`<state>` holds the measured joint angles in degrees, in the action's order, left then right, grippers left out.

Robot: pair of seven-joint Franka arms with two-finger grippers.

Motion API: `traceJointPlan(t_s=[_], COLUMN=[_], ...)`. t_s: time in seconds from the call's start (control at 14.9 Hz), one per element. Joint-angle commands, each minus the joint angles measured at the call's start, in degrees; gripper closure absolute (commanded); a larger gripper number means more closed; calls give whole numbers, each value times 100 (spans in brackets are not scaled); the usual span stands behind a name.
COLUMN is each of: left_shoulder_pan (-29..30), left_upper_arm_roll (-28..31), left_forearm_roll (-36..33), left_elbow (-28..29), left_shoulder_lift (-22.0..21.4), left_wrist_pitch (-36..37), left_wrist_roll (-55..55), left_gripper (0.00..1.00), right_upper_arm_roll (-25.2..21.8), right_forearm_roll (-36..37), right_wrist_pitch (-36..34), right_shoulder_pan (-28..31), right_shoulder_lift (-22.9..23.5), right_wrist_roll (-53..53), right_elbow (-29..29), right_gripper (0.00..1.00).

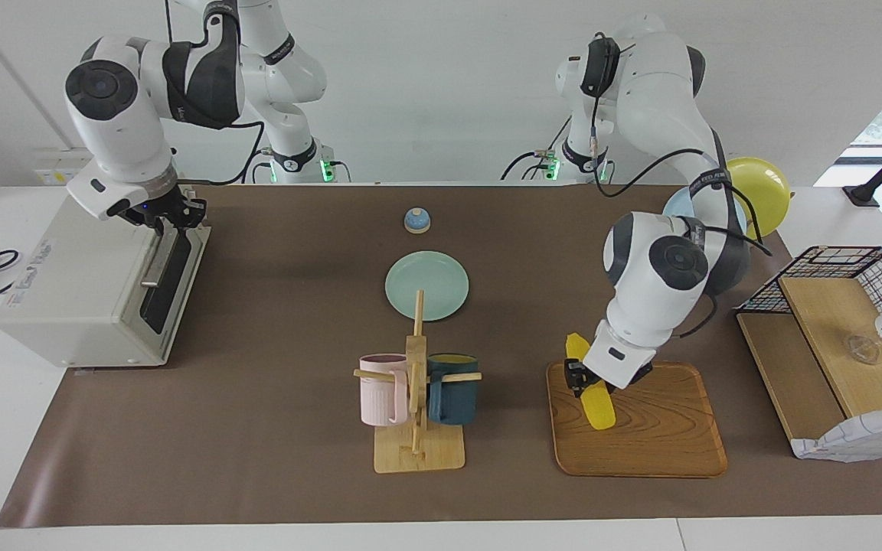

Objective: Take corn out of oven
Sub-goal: 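Carry the corn with the left gripper onto the wooden tray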

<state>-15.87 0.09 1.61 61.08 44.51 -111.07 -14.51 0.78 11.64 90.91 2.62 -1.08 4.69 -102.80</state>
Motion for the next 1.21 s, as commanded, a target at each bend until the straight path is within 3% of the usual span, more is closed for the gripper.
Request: traceJointPlan(t_s=[0.0, 0.27, 0.4, 0.6, 0.67, 0.74, 0.87, 0.94, 1.01, 1.14], left_shoulder_pan=[146, 286, 286, 286, 304, 339, 339, 348, 348, 348], left_upper_arm_roll=[-140, -158, -158, -158, -158, -158, -158, -158, -158, -115], left_forearm_roll=[-99, -99, -108, -108, -108, -108, -99, -99, -99, -108], left_elbow=[-685, -685, -685, -904, -1036, -1133, -1116, -1116, -1107, -1090], left_shoulder_lift=[365, 488, 646, 936, 998, 1059, 1077, 1077, 1069, 1060], left_wrist_pitch=[122, -11, -212, -257, -222, -205, -266, -301, -405, -433], left_wrist_roll=[168, 318, 335, 335, 335, 335, 335, 335, 335, 353], left_gripper=[100, 100, 100, 100, 100, 100, 100, 100, 100, 100], right_upper_arm_roll=[45, 159, 151, 151, 151, 151, 151, 151, 151, 151], right_forearm_roll=[-460, -741, -892, -936, -936, -936, -945, -962, -962, -997], right_wrist_pitch=[-301, -425, -460, -768, -785, -777, -785, -742, -724, -794], right_shoulder_pan=[28, 54, 55, 37, 37, 54, 124, 99, 124, 142], right_shoulder_lift=[81, 169, 213, 476, 485, 486, 486, 494, 486, 503], right_wrist_roll=[84, 75, 67, 58, 49, 58, 67, 67, 49, 49], right_elbow=[479, 691, 918, 1508, 1517, 1517, 1552, 1553, 1561, 1718], right_gripper=[66, 65, 76, 75, 70, 55, 33, 7, 0, 0])
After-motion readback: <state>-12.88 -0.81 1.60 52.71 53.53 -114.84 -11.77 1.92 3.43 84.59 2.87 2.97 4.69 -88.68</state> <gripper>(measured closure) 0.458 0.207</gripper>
